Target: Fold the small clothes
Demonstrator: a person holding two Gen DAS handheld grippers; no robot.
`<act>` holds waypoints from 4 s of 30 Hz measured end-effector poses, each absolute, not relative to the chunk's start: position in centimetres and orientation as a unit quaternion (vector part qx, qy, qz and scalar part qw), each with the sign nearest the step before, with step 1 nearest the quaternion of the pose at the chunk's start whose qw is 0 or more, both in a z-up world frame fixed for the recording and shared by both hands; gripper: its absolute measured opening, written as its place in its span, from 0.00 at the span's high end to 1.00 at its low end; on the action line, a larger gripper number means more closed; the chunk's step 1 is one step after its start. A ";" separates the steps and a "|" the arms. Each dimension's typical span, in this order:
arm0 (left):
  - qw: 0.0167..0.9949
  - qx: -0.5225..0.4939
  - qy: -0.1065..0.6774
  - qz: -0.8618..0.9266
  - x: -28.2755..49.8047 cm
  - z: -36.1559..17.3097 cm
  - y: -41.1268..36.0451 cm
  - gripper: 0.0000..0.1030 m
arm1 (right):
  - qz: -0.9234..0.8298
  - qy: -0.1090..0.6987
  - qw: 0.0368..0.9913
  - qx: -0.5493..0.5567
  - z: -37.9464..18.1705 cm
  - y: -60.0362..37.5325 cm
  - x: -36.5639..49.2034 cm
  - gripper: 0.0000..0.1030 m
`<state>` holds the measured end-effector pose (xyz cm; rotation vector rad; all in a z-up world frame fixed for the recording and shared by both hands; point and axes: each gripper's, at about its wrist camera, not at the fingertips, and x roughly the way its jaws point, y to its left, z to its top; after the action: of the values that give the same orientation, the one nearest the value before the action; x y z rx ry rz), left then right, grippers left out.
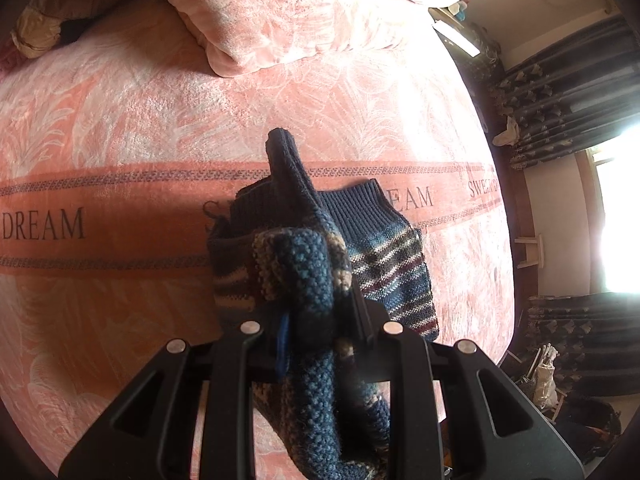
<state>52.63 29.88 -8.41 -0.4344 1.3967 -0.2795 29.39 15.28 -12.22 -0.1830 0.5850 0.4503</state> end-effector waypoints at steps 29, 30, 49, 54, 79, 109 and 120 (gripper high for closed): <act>0.714 -0.135 0.673 -0.138 56.3 -14.2 13.5 0.82 | 0.155 0.345 0.926 0.013 -17.5 1.3 32.7 0.88; 0.713 -0.133 0.674 -0.137 56.3 -14.4 13.2 0.82 | 0.152 0.347 0.925 0.020 -17.8 0.8 32.9 0.88; 0.707 -0.082 0.692 -0.119 58.0 -18.5 5.8 0.82 | 0.138 0.386 0.906 0.106 -22.4 -6.2 35.1 0.88; 0.705 -0.074 0.697 -0.111 58.4 -19.3 4.9 0.82 | 0.143 0.398 0.897 0.129 -23.7 -7.6 35.4 0.88; 0.807 -0.088 0.546 -0.209 52.5 -13.1 7.5 0.48 | 0.296 0.477 0.739 0.372 -28.5 -15.8 38.1 0.29; 0.703 -0.323 0.546 -0.322 40.6 -22.3 18.1 0.45 | 0.312 0.595 0.694 0.259 -30.5 -13.9 51.7 0.76; 0.674 -0.341 0.518 -0.401 39.7 -21.6 15.5 0.45 | 0.397 0.543 0.701 0.237 -25.4 -14.2 44.9 0.70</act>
<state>39.74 15.53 -21.57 -0.7677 1.1662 -0.9015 44.93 -14.15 -25.37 0.5272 1.2083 0.8832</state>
